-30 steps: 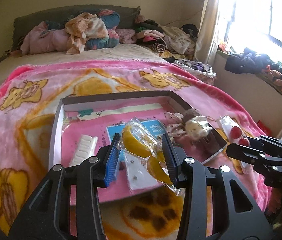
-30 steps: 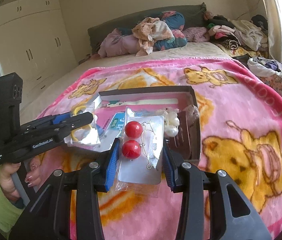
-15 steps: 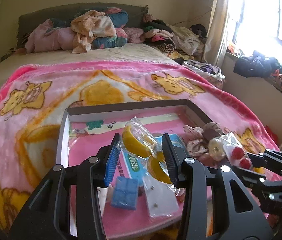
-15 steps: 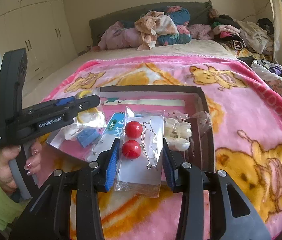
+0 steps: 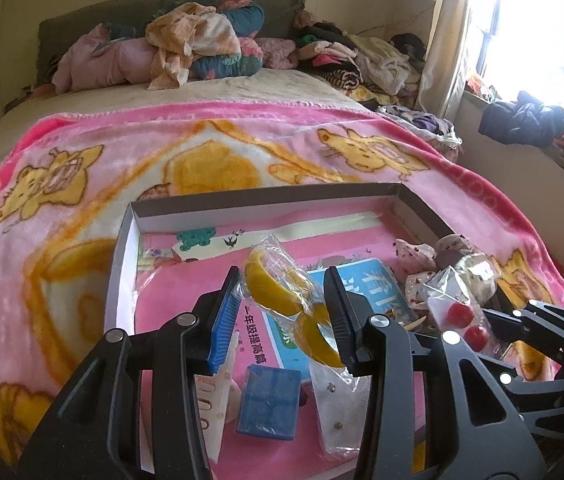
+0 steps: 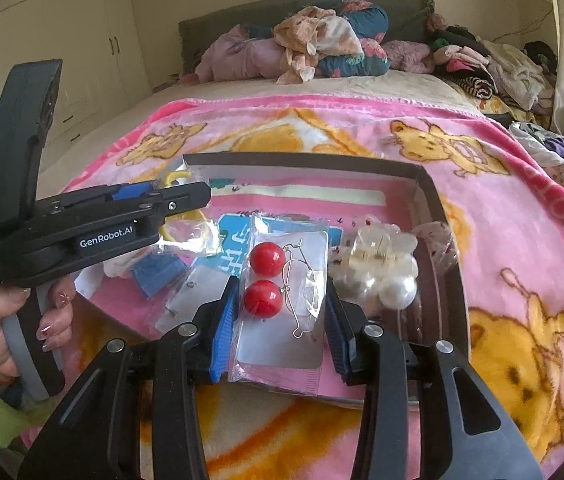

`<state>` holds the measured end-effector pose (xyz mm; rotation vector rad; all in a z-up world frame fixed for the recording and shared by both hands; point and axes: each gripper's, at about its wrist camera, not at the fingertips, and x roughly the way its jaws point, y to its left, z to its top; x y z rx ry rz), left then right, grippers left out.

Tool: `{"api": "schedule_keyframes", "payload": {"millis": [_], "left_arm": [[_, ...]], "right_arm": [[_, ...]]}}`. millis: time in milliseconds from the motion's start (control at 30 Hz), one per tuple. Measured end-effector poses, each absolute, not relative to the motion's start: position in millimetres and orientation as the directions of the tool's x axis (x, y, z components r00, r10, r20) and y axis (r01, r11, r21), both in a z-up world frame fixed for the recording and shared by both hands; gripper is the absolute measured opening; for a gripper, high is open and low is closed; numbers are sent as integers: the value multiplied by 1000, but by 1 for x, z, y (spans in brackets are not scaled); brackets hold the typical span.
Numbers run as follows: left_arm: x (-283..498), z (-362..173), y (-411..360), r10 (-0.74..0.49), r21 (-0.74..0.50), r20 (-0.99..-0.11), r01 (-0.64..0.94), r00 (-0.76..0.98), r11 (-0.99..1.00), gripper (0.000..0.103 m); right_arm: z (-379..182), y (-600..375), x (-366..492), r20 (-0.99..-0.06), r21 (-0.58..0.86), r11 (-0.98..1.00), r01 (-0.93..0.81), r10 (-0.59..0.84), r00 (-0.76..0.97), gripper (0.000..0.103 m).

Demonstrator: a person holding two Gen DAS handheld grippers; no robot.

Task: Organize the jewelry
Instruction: 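Carry the yellow hoop bag and red earring card over the grey box, then open the left gripper over the box while the right releases the red earring card, then withdraw both grippers up and away from the grey box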

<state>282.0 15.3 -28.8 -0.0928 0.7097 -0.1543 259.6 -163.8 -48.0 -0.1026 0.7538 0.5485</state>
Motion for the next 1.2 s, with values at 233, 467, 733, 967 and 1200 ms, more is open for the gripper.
{"api": "schedule_keyframes", "payload": {"millis": [233,467,733,967,1200], "left_arm": [[283,-36,15,-173,-140,-654,106,736,984,34],[281,-40,16,-176,-147,-657,104,733,984,34],[271,-40,13,-177,-141,-656,111,733,984,39],[259,-37,9,-173,-139,-654,107,736,984,44],[241,-26,7,-171,-136,-637,109,751,985,49]], "right_arm": [[-54,-160,257,-682,92,850,-519,433,589,40],[-55,-160,247,-676,77,851,-520,427,600,50],[-49,-178,228,-645,98,859,-503,440,625,55],[-44,-188,213,-636,73,867,-493,421,646,61],[-38,-197,199,-611,81,877,-474,419,672,69]]}}
